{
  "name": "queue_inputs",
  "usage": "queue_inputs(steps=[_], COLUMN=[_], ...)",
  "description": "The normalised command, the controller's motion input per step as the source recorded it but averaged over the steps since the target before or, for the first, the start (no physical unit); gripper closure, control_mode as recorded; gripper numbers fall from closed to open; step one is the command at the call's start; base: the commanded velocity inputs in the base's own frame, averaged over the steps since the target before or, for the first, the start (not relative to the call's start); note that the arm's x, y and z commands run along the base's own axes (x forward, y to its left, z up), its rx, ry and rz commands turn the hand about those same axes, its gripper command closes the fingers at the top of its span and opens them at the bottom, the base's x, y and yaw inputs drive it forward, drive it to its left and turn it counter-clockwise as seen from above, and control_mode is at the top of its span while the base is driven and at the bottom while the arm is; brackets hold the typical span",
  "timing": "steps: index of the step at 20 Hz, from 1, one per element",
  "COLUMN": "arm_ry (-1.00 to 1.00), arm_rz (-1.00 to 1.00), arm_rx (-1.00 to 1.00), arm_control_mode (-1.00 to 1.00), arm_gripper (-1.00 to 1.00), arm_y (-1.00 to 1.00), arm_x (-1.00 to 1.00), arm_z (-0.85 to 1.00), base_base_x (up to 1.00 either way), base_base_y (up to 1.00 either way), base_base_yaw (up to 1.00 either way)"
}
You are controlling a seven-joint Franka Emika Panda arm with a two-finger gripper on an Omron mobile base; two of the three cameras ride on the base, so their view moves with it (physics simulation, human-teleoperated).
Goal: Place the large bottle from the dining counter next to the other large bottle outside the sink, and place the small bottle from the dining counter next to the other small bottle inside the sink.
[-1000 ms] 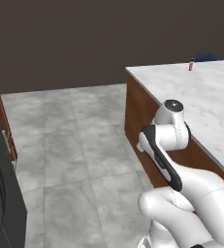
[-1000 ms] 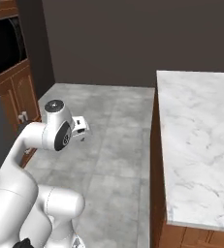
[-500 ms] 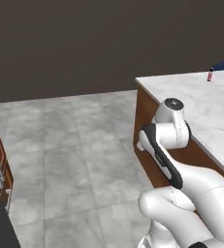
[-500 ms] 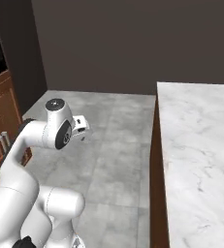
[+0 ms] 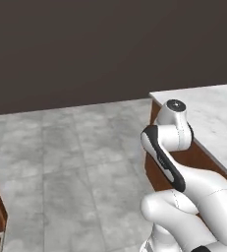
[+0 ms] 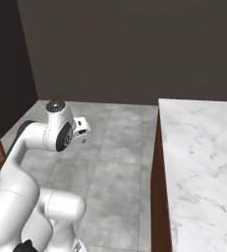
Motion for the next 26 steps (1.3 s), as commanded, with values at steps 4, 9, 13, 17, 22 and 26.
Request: queue_inputs(steps=[4,9,13,17,22,26], arm_ry=[0.0,0.0,0.0,0.0,0.0,0.0], arm_rz=[0.0,0.0,0.0,0.0,0.0,0.0], arm_rx=[0.0,0.0,0.0,0.0,0.0,0.0], arm_control_mode=[1.0,1.0,1.0,1.0,1.0,1.0], arm_gripper=[-1.0,-1.0,-1.0,-1.0,-1.0,-1.0], arm_y=[0.0,0.0,0.0,0.0,0.0,0.0], arm_x=[0.0,0.0,0.0,0.0,0.0,0.0], arm_z=[0.0,0.0,0.0,0.0,0.0,0.0], base_base_x=[1.0,1.0,1.0,1.0,1.0,0.97], base_base_y=[0.25,0.26,0.29,0.29,0.3,0.32], base_base_yaw=[-0.07,-0.09,-0.15,-0.23,-0.32,-0.39])
